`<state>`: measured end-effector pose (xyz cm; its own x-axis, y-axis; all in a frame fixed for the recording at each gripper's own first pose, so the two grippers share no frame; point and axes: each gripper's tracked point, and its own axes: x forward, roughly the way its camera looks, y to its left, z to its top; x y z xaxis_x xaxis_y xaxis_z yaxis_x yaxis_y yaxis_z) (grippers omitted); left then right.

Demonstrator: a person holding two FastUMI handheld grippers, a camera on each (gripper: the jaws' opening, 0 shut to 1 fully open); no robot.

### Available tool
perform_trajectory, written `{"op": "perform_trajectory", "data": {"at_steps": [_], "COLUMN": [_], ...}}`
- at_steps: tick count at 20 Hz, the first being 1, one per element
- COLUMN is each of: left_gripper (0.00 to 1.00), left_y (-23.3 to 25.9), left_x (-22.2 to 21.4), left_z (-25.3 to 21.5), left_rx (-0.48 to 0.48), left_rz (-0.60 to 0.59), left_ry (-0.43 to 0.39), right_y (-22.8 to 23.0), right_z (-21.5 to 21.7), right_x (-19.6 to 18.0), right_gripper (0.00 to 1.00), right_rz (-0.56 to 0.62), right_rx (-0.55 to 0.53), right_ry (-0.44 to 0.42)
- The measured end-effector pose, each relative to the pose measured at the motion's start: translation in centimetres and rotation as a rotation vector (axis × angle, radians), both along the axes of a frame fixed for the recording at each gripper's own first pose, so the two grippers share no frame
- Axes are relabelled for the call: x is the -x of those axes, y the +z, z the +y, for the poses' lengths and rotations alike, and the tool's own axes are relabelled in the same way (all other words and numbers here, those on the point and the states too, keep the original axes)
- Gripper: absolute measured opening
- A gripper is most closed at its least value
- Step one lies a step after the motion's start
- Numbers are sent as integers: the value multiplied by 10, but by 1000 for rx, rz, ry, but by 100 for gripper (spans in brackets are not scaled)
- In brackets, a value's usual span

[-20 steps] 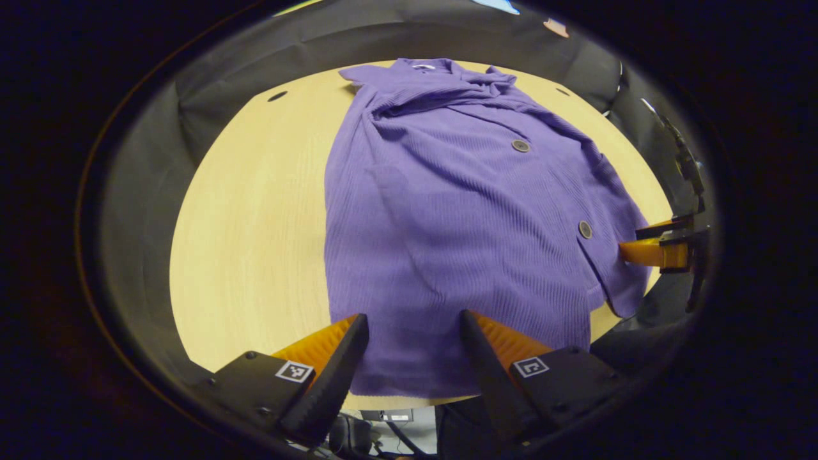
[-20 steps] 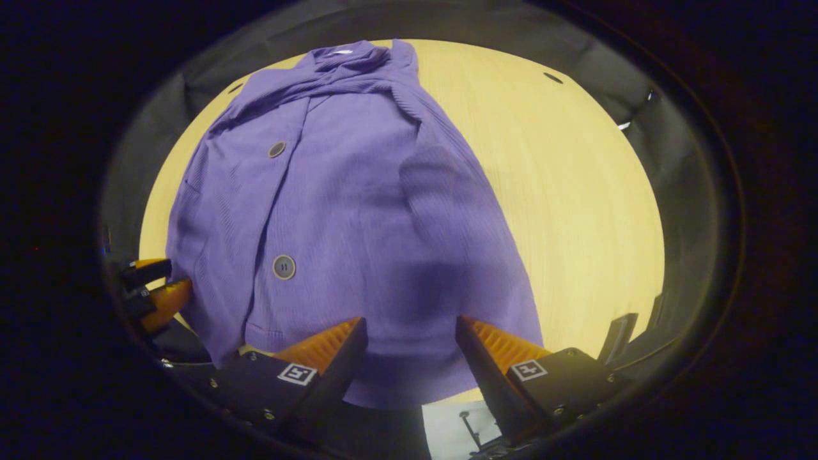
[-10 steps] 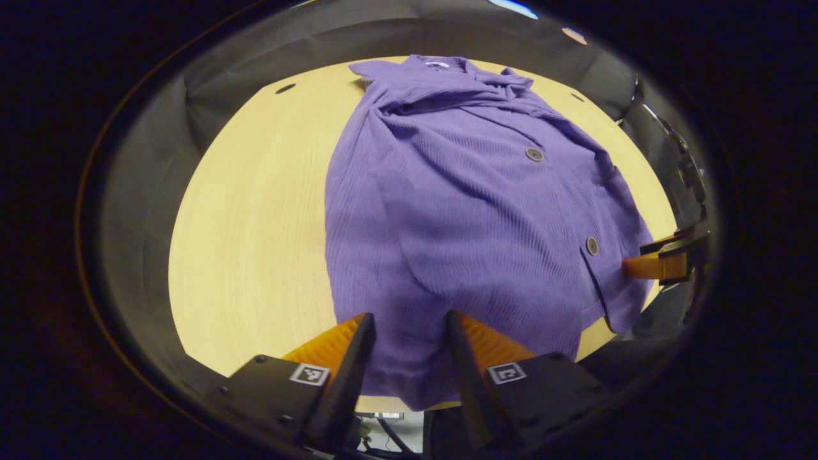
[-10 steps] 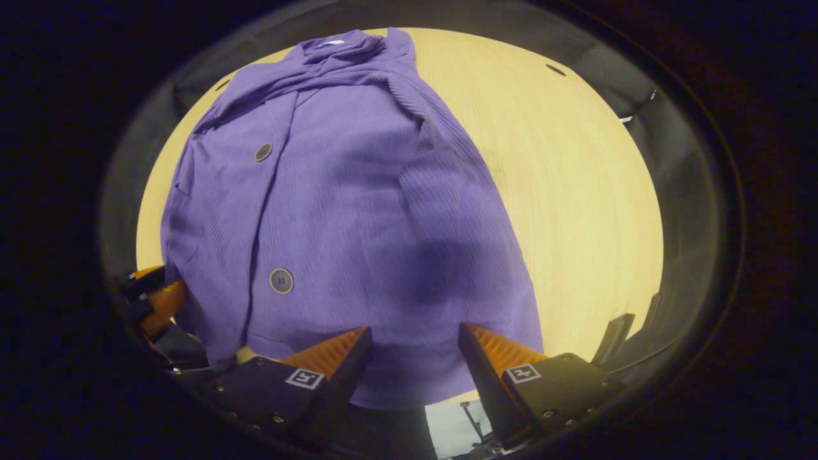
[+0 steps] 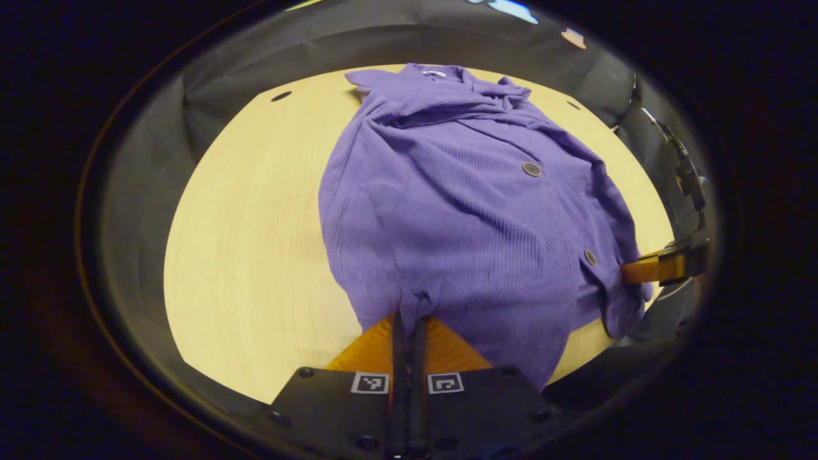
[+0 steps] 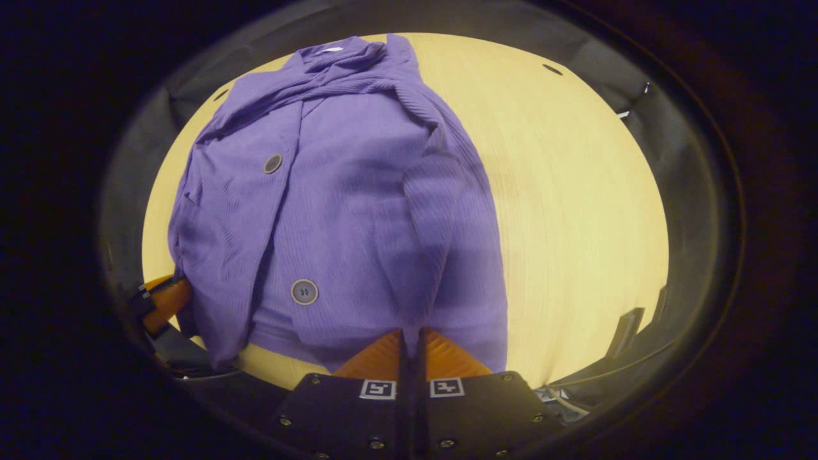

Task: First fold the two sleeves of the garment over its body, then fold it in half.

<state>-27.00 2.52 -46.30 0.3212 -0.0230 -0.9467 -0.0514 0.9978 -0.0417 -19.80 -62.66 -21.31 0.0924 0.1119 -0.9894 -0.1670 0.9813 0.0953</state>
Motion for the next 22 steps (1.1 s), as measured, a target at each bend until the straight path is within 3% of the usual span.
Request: {"op": "perform_trajectory", "data": {"at_steps": [4, 7, 10, 18, 22], "left_gripper": [6, 8, 8, 7, 7], "left_y": [13, 27, 42, 73, 80], "left_x": [-17, -41, -72, -156, -201], "left_z": [1, 5, 8, 11, 19], "left_rx": [-28, 3, 20, 17, 45], "left_rz": [-50, -87, -137, -256, -301], "left_ry": [-13, 46, 79, 71, 136], "right_y": [10, 31, 55, 93, 104], "right_z": [6, 16, 32, 67, 74], "right_x": [-6, -28, -57, -152, -198], "right_gripper": [1, 1, 1, 1, 1], "right_rz": [-3, -62, -126, -248, -296], "right_rx": [-47, -85, -131, -226, -247], "right_ry": [-68, -72, -78, -101, -108]}}
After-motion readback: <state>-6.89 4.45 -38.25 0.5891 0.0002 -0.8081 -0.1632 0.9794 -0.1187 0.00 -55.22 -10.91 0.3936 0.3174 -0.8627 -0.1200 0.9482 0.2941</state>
